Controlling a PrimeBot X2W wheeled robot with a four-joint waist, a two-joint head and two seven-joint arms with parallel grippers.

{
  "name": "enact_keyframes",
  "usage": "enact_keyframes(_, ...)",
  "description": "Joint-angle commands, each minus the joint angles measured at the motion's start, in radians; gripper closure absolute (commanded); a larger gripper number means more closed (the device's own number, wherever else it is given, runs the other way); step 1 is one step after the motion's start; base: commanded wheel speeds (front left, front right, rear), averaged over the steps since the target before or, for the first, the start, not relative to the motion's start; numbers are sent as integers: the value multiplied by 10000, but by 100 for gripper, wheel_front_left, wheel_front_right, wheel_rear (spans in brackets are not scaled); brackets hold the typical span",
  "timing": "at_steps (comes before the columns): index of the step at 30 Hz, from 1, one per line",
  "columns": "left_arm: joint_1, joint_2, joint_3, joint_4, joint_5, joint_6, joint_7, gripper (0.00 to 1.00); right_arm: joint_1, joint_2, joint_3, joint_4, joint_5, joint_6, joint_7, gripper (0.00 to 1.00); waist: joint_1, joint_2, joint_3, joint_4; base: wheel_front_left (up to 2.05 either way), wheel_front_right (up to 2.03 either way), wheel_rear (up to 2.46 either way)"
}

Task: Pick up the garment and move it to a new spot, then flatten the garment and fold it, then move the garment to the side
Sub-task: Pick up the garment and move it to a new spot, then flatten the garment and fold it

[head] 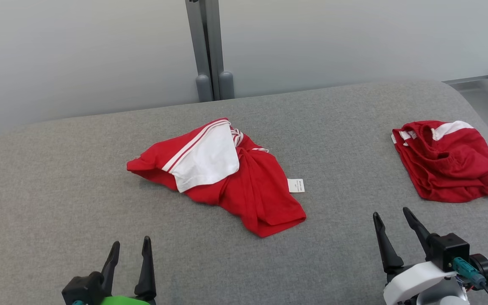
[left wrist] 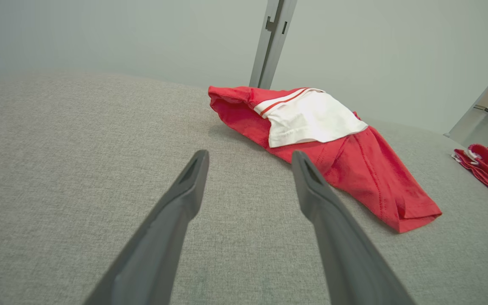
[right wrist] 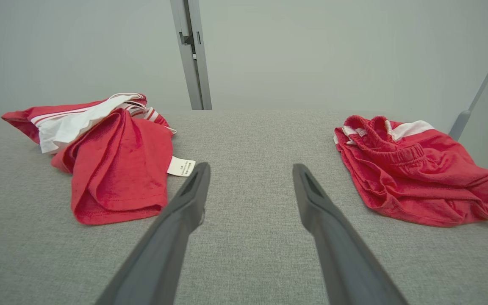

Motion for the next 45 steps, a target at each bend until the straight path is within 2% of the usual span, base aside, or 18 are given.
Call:
enact_keyframes(1, 153, 3, -3, 30, 87, -47, -26, 0, 90, -35, -4, 43, 38, -16, -47, 0, 0, -1, 0, -2, 0, 0, 0)
enact_keyframes(20, -145, -12, -175, 76, 55, 43, -26, 0, -140, -35, 70, 127, -8, -16, -47, 0, 0, -1, 71, -32, 0, 0, 0)
enact_keyframes(26, -877, -11, -628, 222, 400, -70, -26, 0, -255, -35, 110, 115, -50, -16, -47, 0, 0, -1, 239, -91, 0, 0, 0)
enact_keyframes(30, -1955, -9, -1378, 911, 656, -152, -19, 0, -419, -35, 250, 141, -80, -16, -45, 0, 0, -1, 446, -249, 0, 0, 0)
enact_keyframes(37, -4032, 1, -2632, 2705, 339, -211, 87, 0, -948, -35, 658, 49, -116, -16, -47, 0, 0, -1, 1275, -868, 0, 0, 0)
enact_keyframes(45, -5812, 5, -3216, 4569, 24, -216, -3, 0, -1488, -34, 836, -3, -7, -16, -47, 0, 0, -1, 2289, -1553, 0, 0, 0)
